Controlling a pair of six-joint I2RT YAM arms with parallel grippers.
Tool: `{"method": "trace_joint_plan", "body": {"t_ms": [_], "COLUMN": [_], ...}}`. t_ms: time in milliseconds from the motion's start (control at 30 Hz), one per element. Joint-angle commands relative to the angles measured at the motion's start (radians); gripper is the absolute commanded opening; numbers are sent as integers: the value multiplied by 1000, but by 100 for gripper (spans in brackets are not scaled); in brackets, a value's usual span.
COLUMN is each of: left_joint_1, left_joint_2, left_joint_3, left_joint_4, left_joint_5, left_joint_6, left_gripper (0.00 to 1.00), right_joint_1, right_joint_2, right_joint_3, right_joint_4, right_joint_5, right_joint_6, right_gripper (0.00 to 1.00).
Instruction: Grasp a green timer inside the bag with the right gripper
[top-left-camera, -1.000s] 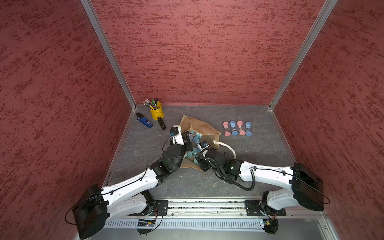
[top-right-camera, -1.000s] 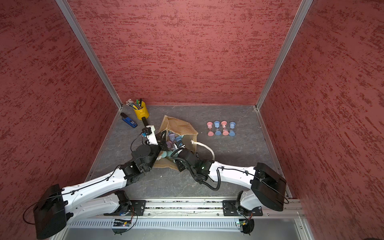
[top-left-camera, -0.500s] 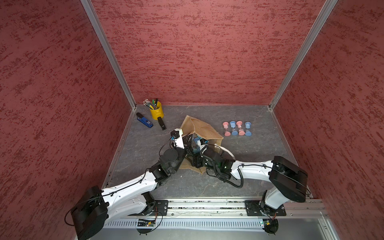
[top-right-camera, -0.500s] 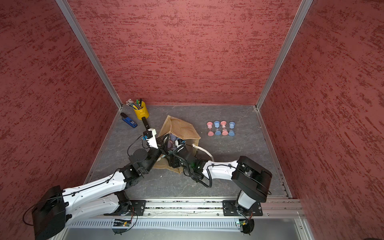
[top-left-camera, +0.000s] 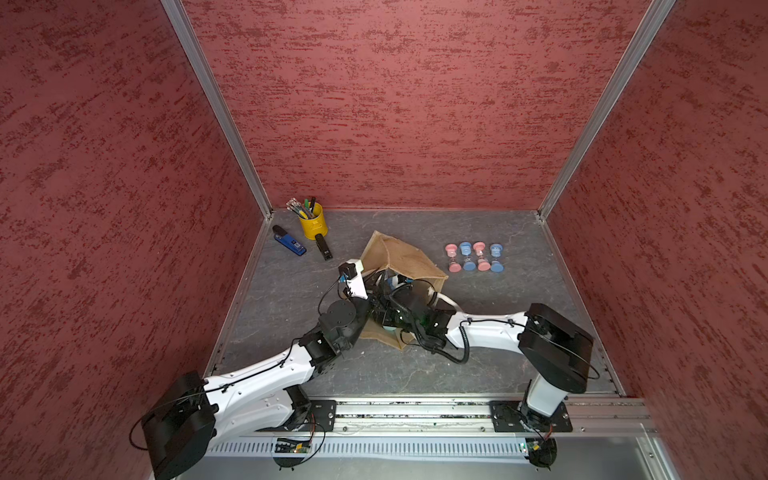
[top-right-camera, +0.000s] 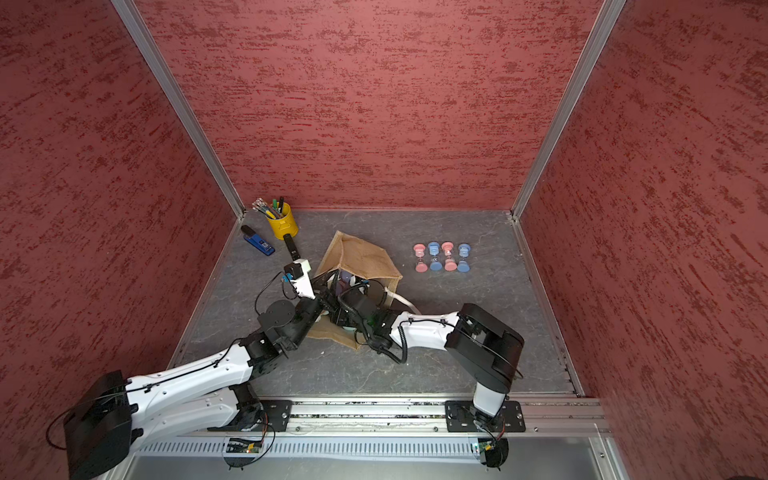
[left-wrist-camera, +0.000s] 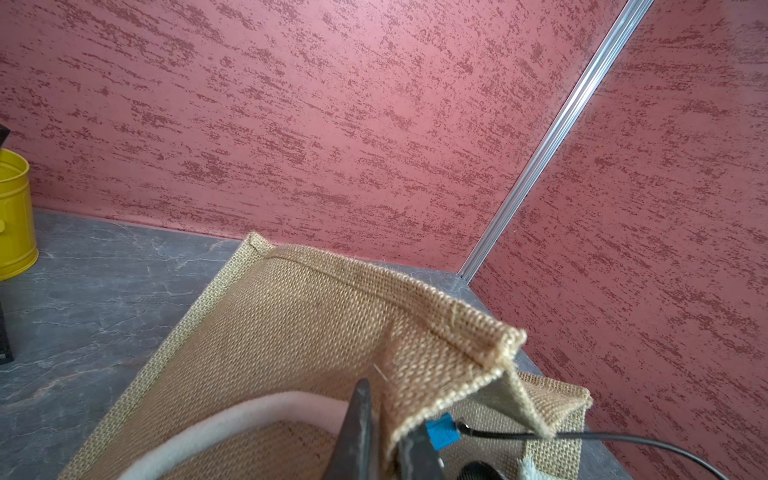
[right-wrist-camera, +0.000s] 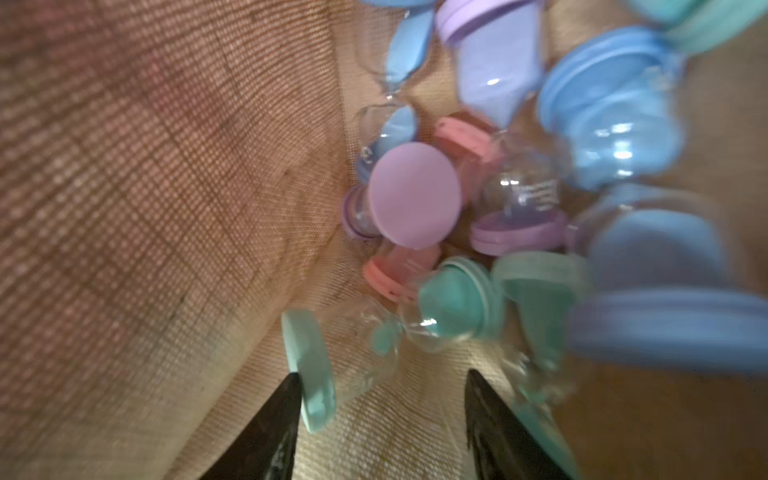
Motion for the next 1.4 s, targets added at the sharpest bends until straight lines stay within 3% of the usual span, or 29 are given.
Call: {"method": "trace_joint_plan", "body": {"t_ms": [0, 167, 400, 633, 833, 1000, 1200, 1367], "left_joint_1": [-2, -3, -3, -4, -4, -4, -10, -18], "left_joint_2": [-7, -6, -6, -12, 5, 1, 6, 11], "left_joint_3": [-24, -19, -1, 13, 14, 11, 4, 4], "left_joint_4": [-10, -7, -8, -42, -33, -9, 28, 12], "left_joint_5": [-25, -29, -34, -41, -44, -4, 55, 44], "left_joint_6": [11, 26, 45, 59, 59, 53, 49, 30], "left_gripper": [0, 0, 0, 0, 0, 0, 0, 0], "right_joint_1": [27, 45, 46, 70, 69, 57, -19, -43], "right_joint_2": [-20, -3, 124, -65, -87, 22, 188, 213], "right_joint_3": [-3, -9, 39, -120, -143, -65, -16, 9], "right_joint_4": [-273, -342, -355, -275, -242, -289, -122, -58], "right_joint_5": [190, 228, 106, 204, 205, 167, -27, -12], "right_joint_6": [19, 28, -10, 26, 28, 19, -24, -32], "right_gripper": [59, 55, 54, 55, 57, 60, 58, 50]}}
